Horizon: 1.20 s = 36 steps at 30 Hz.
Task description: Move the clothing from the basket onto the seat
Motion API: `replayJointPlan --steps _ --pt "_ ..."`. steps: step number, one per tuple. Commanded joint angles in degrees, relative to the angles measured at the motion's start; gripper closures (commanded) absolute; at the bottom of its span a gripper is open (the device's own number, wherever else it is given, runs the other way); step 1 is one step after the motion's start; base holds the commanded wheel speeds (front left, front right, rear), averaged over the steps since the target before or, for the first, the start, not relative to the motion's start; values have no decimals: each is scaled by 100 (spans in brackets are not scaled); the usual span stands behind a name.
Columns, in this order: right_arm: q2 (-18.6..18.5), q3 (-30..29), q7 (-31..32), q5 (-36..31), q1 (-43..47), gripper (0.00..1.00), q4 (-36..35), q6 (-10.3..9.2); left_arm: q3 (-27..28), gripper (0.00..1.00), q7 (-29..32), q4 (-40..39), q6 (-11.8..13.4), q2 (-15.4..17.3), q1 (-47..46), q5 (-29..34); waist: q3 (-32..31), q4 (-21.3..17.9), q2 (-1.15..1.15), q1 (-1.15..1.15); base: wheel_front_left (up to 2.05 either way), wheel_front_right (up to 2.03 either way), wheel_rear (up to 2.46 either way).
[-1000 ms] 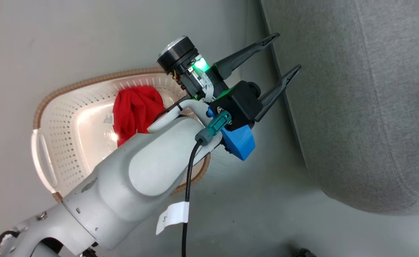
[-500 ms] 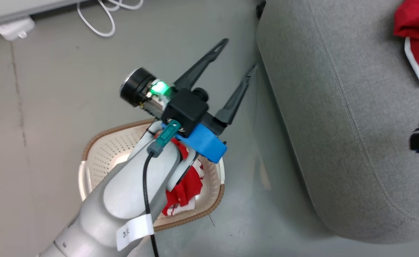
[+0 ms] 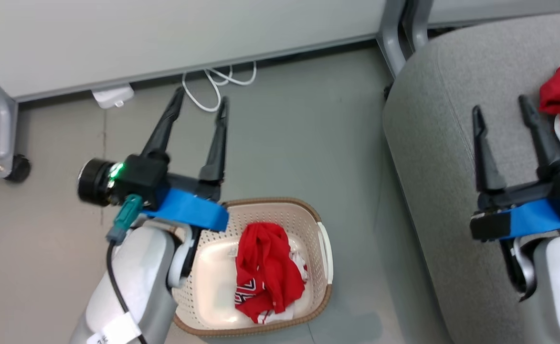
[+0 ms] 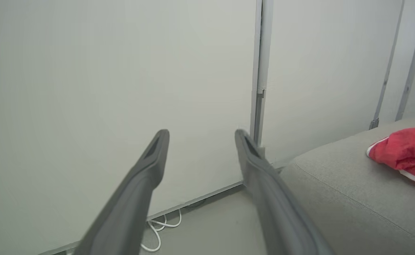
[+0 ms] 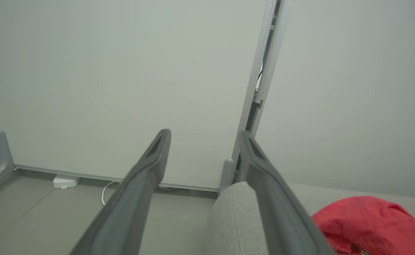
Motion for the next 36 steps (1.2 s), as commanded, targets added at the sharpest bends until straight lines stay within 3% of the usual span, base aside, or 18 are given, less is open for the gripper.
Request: replayJointPlan --steps 1,7,15,36 --pt "49 48 -22 31 150 0 22 1 132 0 -15 -47 6 5 164 67 -253 150 0 1 0 0 0" --pt "203 87 -22 131 623 0 172 1 835 0 -15 -88 -141 -23 941 261 -699 234 0 1 0 0 0" --pt "330 -76 -22 256 1237 0 327 1 1376 0 -15 -57 -396 -166 1698 523 -1113 300 0 1 0 0 0" --pt "632 -188 -22 360 2015 0 473 1 1927 0 -15 6 -698 -439 2443 819 -1458 420 0 1 0 0 0"
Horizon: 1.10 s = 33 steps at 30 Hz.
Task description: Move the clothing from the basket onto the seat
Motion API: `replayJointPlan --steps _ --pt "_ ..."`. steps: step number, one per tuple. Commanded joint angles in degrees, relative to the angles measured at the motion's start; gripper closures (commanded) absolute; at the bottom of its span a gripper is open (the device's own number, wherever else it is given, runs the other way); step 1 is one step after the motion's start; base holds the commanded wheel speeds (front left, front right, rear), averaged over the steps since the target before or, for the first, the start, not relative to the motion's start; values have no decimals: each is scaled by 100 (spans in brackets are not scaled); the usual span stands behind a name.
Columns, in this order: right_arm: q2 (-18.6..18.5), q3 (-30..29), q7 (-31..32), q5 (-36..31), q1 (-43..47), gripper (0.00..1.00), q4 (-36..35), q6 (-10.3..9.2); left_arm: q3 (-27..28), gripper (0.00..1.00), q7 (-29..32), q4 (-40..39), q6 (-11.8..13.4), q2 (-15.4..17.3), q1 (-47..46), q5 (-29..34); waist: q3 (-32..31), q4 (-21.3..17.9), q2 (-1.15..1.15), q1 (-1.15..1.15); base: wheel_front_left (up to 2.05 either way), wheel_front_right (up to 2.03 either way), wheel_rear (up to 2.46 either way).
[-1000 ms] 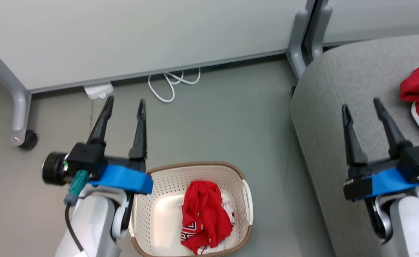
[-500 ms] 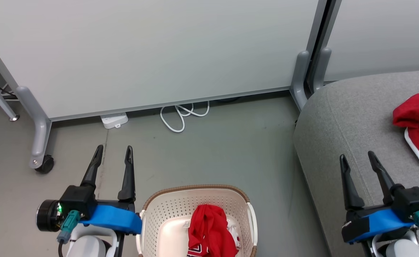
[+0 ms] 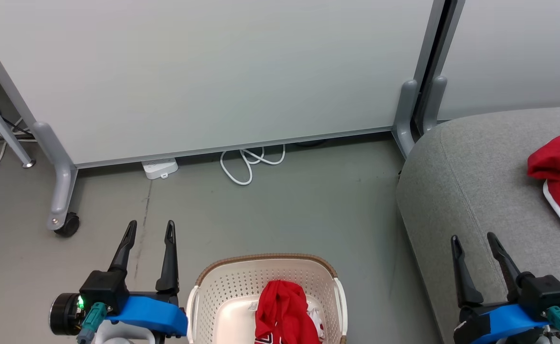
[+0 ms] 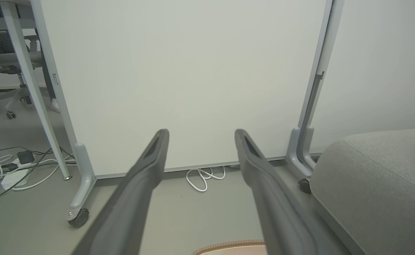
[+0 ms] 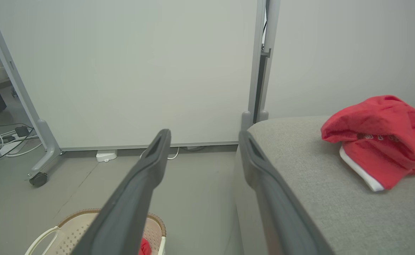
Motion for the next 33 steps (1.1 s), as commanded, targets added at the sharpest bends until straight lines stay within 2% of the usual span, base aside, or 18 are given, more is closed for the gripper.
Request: replayJointPlan --steps 1,15,22,33 --pt "28 -8 -22 20 59 0 8 1 33 0 -15 13 -26 -9 38 36 -8 3 -1 0 0 0 0" --pt "61 2 -22 -8 19 0 6 1 84 0 -15 6 -82 -40 29 75 7 -13 -1 0 0 0 0" --pt "65 47 -22 -7 -102 0 21 1 -132 0 -15 60 -92 -42 -167 20 91 -83 -1 0 0 0 0" --pt "70 260 -22 42 -704 0 -156 1 -745 0 -15 707 -139 -23 -1058 138 885 -486 -1 0 0 0 0"
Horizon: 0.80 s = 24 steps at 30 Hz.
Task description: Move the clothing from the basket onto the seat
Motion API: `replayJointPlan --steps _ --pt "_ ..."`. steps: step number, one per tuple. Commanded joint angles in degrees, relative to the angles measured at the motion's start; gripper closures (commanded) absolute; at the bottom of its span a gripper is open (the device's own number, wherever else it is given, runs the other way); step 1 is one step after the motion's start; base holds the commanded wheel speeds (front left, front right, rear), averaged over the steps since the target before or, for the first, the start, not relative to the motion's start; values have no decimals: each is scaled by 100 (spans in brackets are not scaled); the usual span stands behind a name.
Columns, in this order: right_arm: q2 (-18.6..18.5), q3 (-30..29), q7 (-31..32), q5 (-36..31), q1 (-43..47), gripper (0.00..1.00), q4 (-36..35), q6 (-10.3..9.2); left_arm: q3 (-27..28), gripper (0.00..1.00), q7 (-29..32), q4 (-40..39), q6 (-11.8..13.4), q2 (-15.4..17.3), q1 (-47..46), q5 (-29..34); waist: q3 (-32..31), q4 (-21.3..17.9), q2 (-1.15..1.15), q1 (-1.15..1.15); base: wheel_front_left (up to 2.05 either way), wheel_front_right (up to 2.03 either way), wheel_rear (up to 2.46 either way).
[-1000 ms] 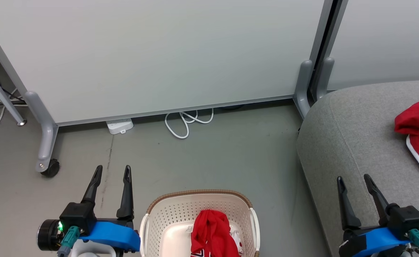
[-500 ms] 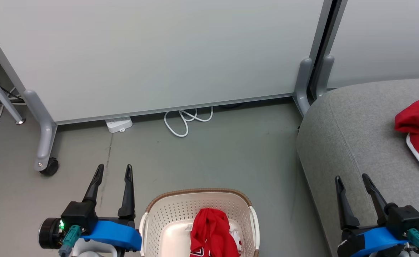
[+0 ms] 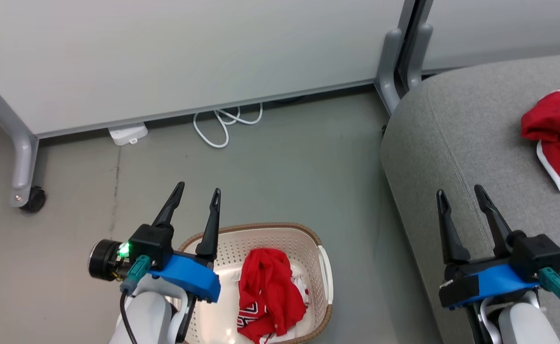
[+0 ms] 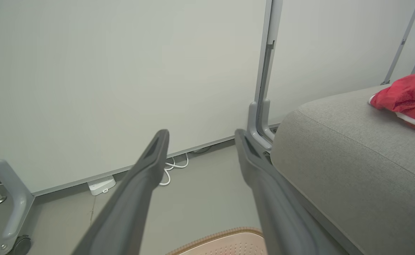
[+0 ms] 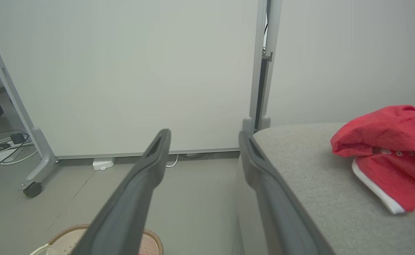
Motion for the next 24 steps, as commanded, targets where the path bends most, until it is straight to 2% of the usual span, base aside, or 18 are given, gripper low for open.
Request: replayJointPlan --steps 1,11,24 --pt "10 24 -23 29 -130 0 -48 1 -50 0 -15 57 -41 35 -178 21 296 -181 0 -1 0 0 0" --pt "22 177 -22 20 -1012 0 -271 1 -932 0 -15 1247 -27 429 -1407 -235 1564 -572 0 -1 0 0 0" --pt "32 300 -22 -18 -1797 0 -505 1 -1958 0 -15 2559 -27 809 -2586 -554 2885 -817 0 -1 0 0 0"
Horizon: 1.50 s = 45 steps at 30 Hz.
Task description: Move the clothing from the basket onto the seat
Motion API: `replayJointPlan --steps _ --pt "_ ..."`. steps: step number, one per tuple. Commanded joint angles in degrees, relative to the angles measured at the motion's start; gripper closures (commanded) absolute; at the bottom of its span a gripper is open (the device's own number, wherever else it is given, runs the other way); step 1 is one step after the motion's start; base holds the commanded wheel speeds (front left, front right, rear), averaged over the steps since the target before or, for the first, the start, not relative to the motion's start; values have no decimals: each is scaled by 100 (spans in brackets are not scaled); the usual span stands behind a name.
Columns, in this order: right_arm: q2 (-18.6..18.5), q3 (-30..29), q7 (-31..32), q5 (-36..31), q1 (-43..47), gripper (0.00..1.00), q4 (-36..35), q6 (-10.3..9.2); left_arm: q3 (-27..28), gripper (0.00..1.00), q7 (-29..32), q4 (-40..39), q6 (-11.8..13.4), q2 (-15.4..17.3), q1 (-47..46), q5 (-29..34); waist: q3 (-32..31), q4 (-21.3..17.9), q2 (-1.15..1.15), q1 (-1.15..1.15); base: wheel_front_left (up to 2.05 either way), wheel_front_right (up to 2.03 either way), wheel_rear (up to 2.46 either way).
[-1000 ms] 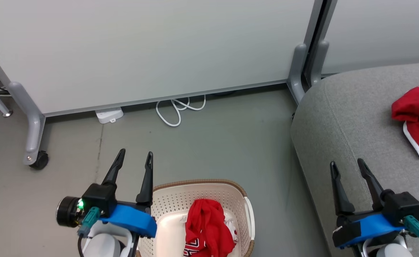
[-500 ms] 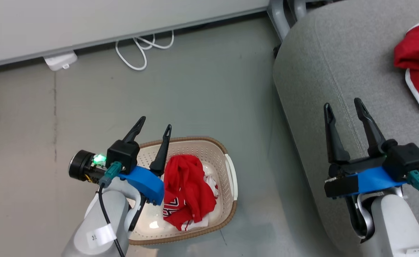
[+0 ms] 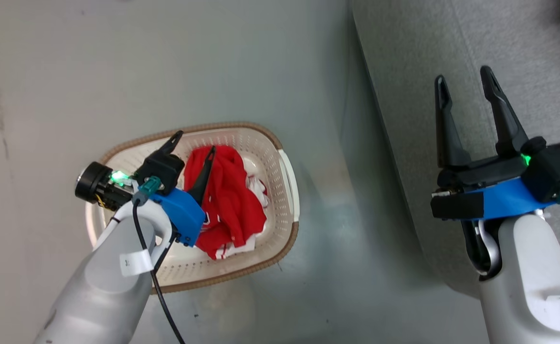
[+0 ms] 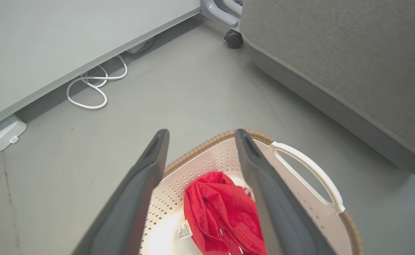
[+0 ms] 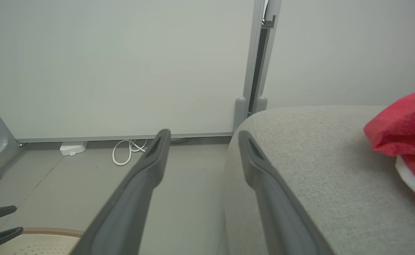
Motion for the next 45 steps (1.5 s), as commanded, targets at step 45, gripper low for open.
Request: replayJointPlan --steps 45 --pt "-154 203 -9 -225 -988 0 -659 1 -2314 0 761 2089 -4 366 -2055 -2212 2782 -258 0 -2 0 0 0"
